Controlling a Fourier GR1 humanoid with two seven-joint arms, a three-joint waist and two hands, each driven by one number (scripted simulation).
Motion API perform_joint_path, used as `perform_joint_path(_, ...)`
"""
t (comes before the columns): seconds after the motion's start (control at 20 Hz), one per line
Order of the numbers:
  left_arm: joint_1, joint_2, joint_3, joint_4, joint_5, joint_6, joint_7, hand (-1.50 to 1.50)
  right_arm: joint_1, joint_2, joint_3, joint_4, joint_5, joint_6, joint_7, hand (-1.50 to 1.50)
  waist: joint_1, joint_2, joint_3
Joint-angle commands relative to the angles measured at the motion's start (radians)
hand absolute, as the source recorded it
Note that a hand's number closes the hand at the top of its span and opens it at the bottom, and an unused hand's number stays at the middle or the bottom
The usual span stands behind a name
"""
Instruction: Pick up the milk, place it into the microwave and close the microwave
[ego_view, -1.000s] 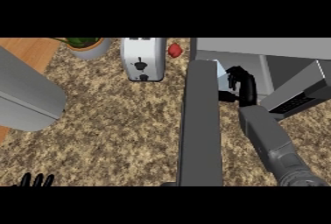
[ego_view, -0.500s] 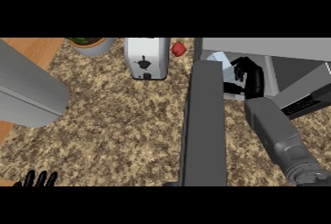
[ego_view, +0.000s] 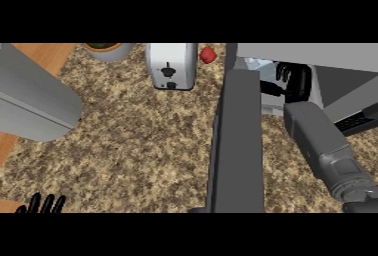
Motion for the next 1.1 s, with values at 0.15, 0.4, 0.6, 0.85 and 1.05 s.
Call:
perform_joint_path(0.15, -0.027, 0.015, 0.015, 0.007, 0.013, -0.019, -0.002, -1.5, -0.014, -0.02, -0.018, 0.012, 0.012, -0.151, -0.029, 1.5, 0.01, 0.007, 0.001)
perform_joint_path(0.4, -0.041, 0.013, 0.012, 0.019, -0.008, -0.012, -0.008, -1.5, 0.053, -0.085, -0.001, 0.167, 0.059, -0.329, 0.137, 1.5, 0.01, 0.039, -0.015)
perform_joint_path(0.6, -0.065, 0.021, 0.02, 0.02, -0.011, -0.011, 0.001, -1.5, 0.094, -0.087, 0.074, 0.172, 0.134, -0.45, 0.266, -1.5, 0.041, 0.041, -0.009)
perform_joint_path(0.85, -0.081, 0.015, -0.005, 0.051, -0.027, -0.012, 0.015, -1.5, -0.001, -0.033, 0.174, 0.17, 0.23, -0.274, 0.273, -1.5, 0.065, 0.017, 0.0)
perform_joint_path(1.05, -0.089, 0.022, 0.02, 0.087, -0.02, -0.017, 0.003, -1.5, -0.022, 0.0, 0.187, 0.157, 0.243, -0.205, 0.249, -1.5, 0.048, 0.013, 0.001)
